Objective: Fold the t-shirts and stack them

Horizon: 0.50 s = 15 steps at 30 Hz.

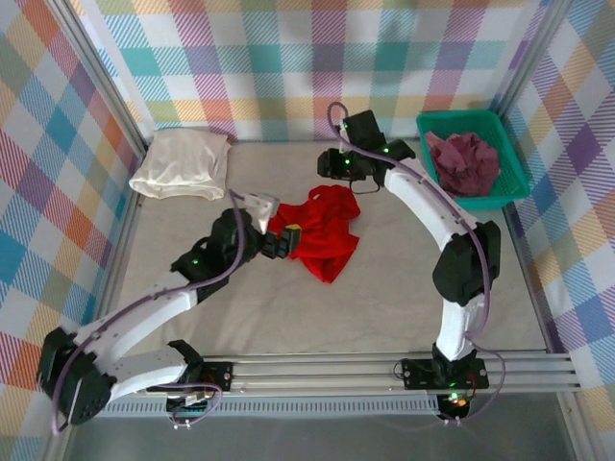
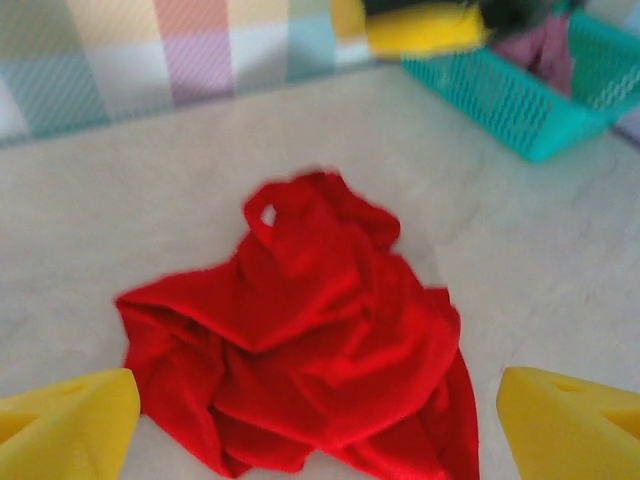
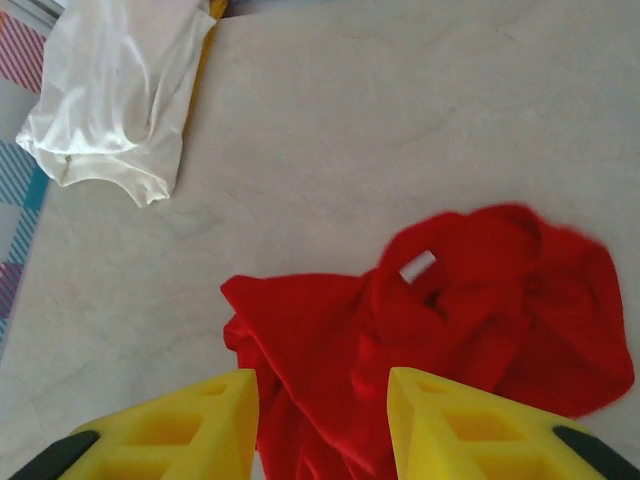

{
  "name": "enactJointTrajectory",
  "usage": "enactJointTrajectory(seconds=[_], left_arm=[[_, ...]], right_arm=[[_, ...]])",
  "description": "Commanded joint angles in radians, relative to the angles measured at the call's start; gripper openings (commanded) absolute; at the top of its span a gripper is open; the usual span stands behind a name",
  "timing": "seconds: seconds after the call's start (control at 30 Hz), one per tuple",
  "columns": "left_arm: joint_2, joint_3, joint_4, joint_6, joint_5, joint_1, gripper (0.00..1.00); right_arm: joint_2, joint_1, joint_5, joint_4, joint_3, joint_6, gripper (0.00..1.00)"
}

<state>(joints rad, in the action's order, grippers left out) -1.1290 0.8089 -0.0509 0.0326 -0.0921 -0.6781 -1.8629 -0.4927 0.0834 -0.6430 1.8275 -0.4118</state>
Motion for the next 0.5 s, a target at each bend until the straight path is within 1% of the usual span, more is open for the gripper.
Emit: enactJointTrajectory(seconds=[0.0,0.1,0.2,0.3,0.4,0.43,0.47], left_arm=[[-0.136,0.008,0.036,-0.023,0.092,-0.005,0.92],[-0.283,0.059,0.065,-0.050,0.111,-0.027,0.94],[-0.427,0.143,0.054,-0.074,0.092,-0.057,0.94],[-0.550,0.205,0.064,-0.065,0.054,-0.062,0.87],[-0.617,0.235,0.094,-0.055,-0.014,-0.060,0.80],[-0.629,0.242,0.104,-0.055,-0.034,-0.057,0.75],[-0.637,0.253,0.106,-0.053,-0.051,-0.056,0.67]], right_arm=[[0.207,0.053,0.031,0.125,-0.139,-0.040,0.40],[0.302,0.100,0.039,0.188,-0.358,-0.084,0.43],[0.353,0.116,0.051,0.201,-0.541,-0.108,0.47],[0.388,0.129,0.087,0.256,-0.708,-0.146,0.49],[0.403,0.130,0.111,0.327,-0.839,-0.180,0.51],[0.396,0.131,0.137,0.357,-0.870,-0.188,0.52],[0.387,0.129,0.162,0.384,-0.890,-0.197,0.53]])
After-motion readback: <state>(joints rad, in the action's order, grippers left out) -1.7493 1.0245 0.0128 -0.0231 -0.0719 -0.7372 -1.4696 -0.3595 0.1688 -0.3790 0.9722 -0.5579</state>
